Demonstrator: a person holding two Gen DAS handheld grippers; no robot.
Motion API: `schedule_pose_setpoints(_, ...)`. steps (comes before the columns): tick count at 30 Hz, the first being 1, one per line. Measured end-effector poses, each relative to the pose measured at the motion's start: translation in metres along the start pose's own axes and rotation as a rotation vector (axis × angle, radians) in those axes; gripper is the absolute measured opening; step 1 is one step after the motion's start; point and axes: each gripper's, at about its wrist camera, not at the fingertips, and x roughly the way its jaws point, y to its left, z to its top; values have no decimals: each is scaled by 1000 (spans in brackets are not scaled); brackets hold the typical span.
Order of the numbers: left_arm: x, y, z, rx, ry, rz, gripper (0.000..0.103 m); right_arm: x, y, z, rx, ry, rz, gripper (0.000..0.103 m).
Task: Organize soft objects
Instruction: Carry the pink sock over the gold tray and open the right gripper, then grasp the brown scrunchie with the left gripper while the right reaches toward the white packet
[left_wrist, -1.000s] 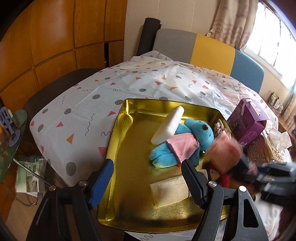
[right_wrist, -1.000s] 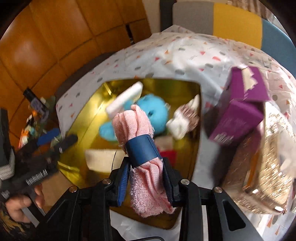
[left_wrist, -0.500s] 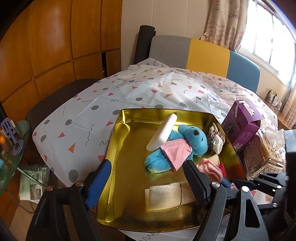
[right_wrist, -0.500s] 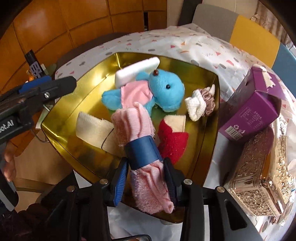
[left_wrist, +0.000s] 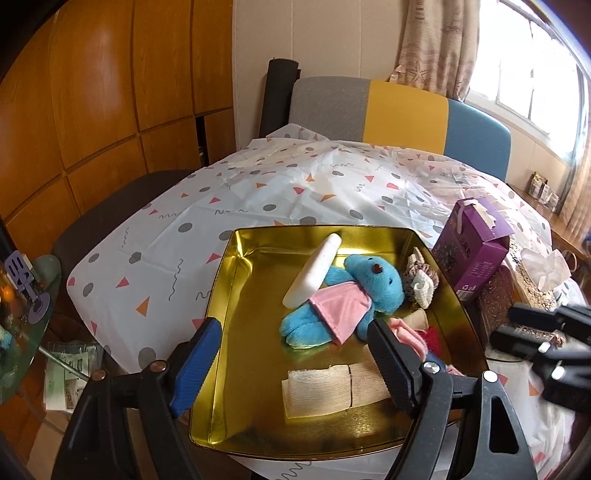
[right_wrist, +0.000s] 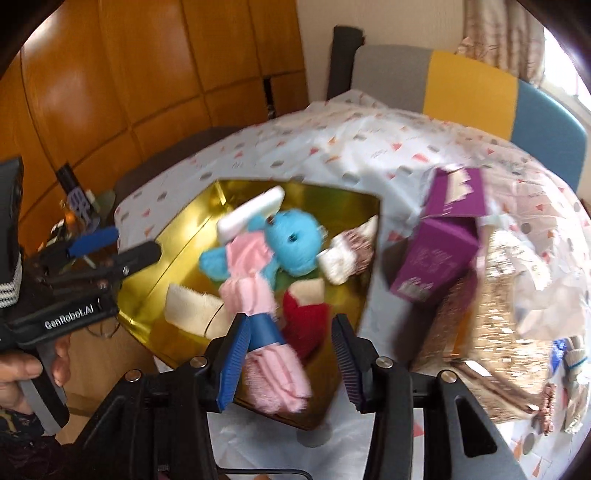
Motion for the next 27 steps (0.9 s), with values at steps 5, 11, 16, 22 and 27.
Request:
schedule_pose_setpoints(5,-4,-10,3,30,-14,-11,82,-29,-24,0,40,-68,-67,46)
schedule_pose_setpoints(11,-8,-25,3,67,-22,-24,82,-57,-65,-9,118,-113,-147,46)
schedule_pose_setpoints(16,-14,-39,5,102,-35,-38,82,-79,-102,-20,186,-137,-221,46)
schedule_pose_setpoints(22,-20,-60,9,151,-54,-56,82,-104,-151,-39,287,-167,-314,46)
schedule_pose_setpoints(27,-24,-75,13,187,-59,-79,82,-122,-192,-58,370,-188,-405,46)
